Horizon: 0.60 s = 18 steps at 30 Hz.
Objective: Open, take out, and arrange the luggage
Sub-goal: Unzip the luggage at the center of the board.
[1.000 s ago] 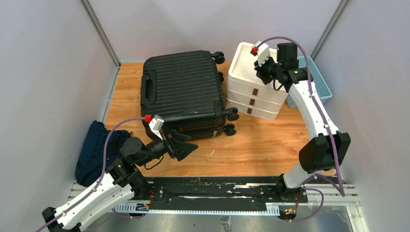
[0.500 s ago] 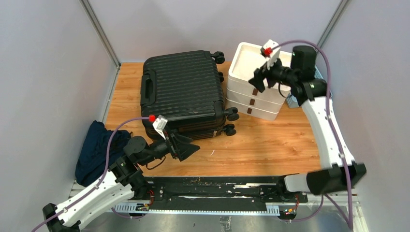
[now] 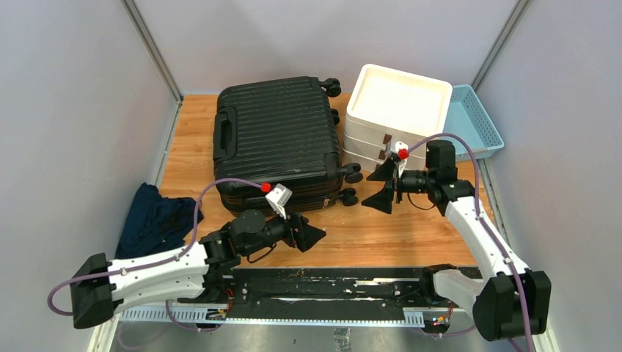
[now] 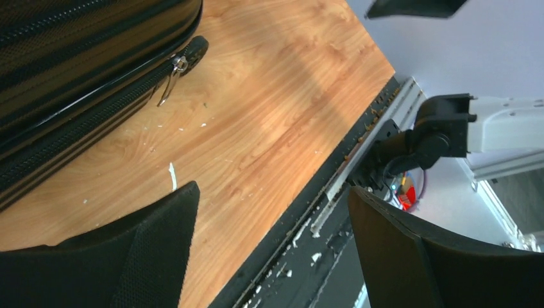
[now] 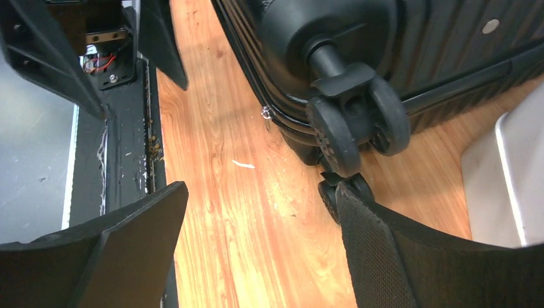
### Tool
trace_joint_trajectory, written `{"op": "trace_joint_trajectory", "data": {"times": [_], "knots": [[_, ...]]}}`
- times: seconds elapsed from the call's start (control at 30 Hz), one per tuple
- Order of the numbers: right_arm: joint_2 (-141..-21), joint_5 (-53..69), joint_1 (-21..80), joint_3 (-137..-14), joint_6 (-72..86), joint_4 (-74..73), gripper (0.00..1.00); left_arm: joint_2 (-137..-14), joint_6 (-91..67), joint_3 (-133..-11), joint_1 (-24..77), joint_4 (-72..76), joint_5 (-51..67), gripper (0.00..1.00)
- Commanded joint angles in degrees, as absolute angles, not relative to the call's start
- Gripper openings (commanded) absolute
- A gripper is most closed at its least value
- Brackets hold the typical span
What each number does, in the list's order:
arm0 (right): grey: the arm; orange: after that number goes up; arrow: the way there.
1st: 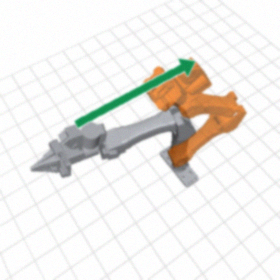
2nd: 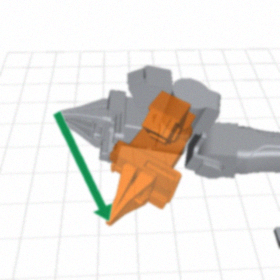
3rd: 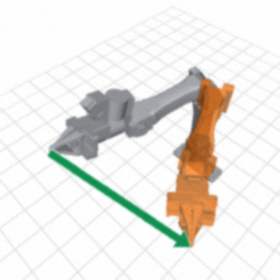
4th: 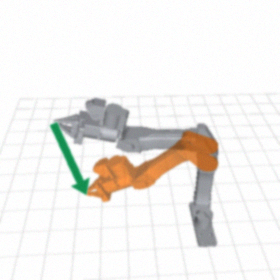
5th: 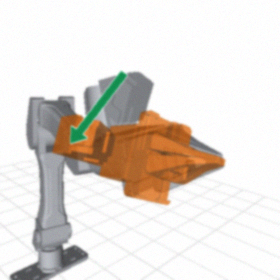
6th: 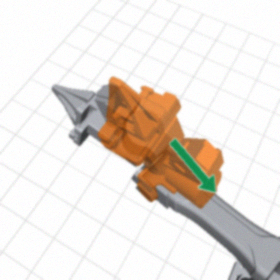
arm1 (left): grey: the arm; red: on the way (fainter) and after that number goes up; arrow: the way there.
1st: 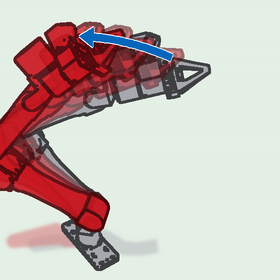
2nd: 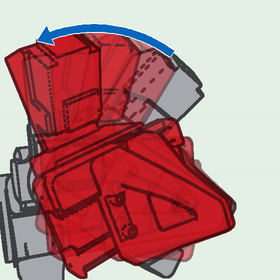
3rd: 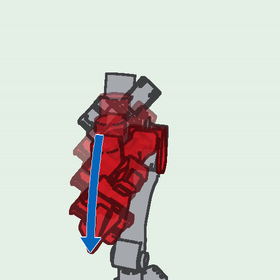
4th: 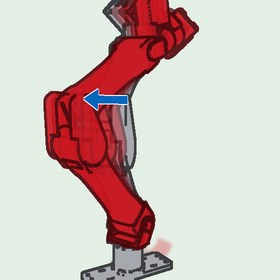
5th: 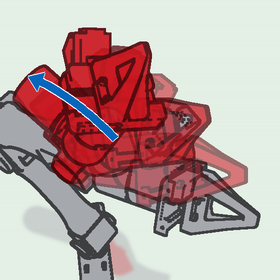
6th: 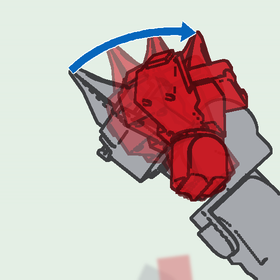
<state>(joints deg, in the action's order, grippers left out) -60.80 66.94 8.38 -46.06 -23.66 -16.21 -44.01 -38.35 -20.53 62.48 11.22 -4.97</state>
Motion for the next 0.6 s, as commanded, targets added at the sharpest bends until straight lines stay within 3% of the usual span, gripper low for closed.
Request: {"op": "trace_joint_trajectory", "data": {"times": [0.0, 0.4, 0.57], "knots": [[-58.2, 72.7, 7.7, -44.0, -33.7, -14.9, 0.91, -49.0, -32.9, -18.2, 63.0, 25.9, -8.8, 0.89], [-58.9, 74.7, 7.8, -42.6, -45.1, -20.4, 0.95, -69.1, -28.8, -11.9, 62.9, 60.5, -15.3, 0.93], [-59.7, 73.9, 7.7, -42.8, -45.3, -20.5, 0.95, -75.4, -35.5, -18.7, 62.9, 50.1, -25.3, 0.87]]}}
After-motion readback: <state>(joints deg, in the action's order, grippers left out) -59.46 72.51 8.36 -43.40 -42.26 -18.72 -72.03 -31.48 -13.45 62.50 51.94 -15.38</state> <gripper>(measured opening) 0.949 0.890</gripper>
